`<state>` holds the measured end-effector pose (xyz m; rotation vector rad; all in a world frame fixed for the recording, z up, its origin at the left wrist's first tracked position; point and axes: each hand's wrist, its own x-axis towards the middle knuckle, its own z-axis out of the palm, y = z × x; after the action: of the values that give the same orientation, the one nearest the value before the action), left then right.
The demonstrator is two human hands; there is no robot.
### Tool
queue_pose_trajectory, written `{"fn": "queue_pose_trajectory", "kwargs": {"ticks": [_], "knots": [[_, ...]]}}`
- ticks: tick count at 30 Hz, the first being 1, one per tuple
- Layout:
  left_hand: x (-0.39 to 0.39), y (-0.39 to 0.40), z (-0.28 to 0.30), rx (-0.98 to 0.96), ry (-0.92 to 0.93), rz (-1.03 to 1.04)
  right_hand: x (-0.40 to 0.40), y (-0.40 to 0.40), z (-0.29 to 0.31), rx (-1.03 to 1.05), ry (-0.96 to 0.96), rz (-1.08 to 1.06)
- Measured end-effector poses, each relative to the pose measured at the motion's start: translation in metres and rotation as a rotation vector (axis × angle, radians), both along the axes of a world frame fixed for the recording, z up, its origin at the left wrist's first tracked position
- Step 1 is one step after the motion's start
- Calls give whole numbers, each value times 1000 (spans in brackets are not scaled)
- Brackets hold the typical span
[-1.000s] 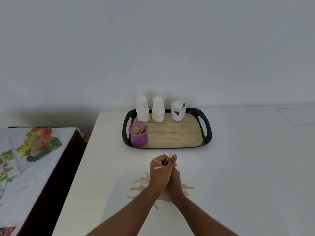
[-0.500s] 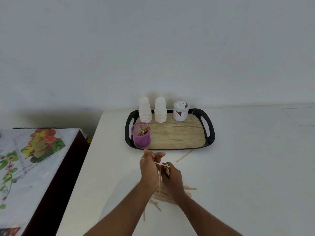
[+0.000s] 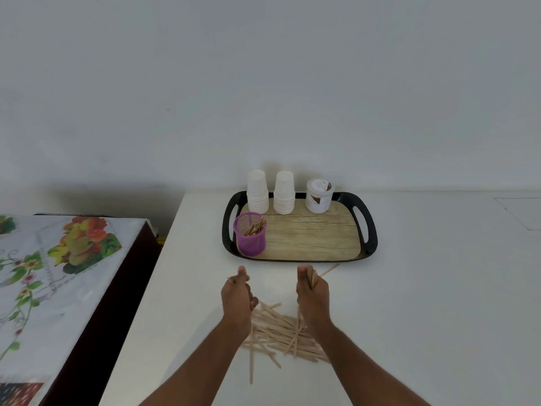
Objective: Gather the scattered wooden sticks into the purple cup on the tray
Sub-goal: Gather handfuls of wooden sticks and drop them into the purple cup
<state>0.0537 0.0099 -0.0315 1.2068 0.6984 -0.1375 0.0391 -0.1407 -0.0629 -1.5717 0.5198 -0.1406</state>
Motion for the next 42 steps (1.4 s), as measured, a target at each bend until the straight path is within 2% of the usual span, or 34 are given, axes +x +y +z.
{"fn": "queue_pose_trajectory", "kwargs": {"ticks": [4, 7, 10, 12, 17, 21, 24, 26, 29, 31, 32, 35, 37, 39, 42], "knots": [[-6, -17, -2, -11, 67, -174, 10, -7, 13, 366, 111, -98], [-9, -34, 0, -97, 73, -206, 13, -10, 18, 508, 202, -69], [-11, -49, 4, -255, 50, -213, 8, -4, 18, 450, 310, 22], [-12, -58, 9, -332, 62, -287, 5, 3, 14, 399, 307, 85], [-5, -69, 11, -337, 131, -281, -1, 17, 5, 278, 267, 136], [6, -61, 11, -346, 137, -391, -8, 16, 10, 321, 206, 213], [8, -54, 13, -401, 105, -529, -9, 13, 9, 292, 234, 225], [2, -53, 20, -247, 76, -623, -6, 9, 8, 254, 267, 190], [-7, -45, 11, 330, -152, -715, -1, -5, 9, 167, 234, 143], [-10, -29, -6, 581, -303, -721, 2, -20, 16, 103, 172, 120], [-10, -17, -17, 684, -346, -735, 5, -29, 17, -13, 141, 142], [-12, 27, -51, 951, -372, -797, 13, -65, 9, -696, 146, 326], [-16, 59, -65, 1110, -406, -841, 16, -86, 2, -1031, 173, 419], [-21, 87, -74, 1207, -451, -900, 16, -101, -1, -1202, 186, 513], [-32, 113, -79, 1284, -544, -1037, 13, -114, -10, -1325, 189, 570]]}}
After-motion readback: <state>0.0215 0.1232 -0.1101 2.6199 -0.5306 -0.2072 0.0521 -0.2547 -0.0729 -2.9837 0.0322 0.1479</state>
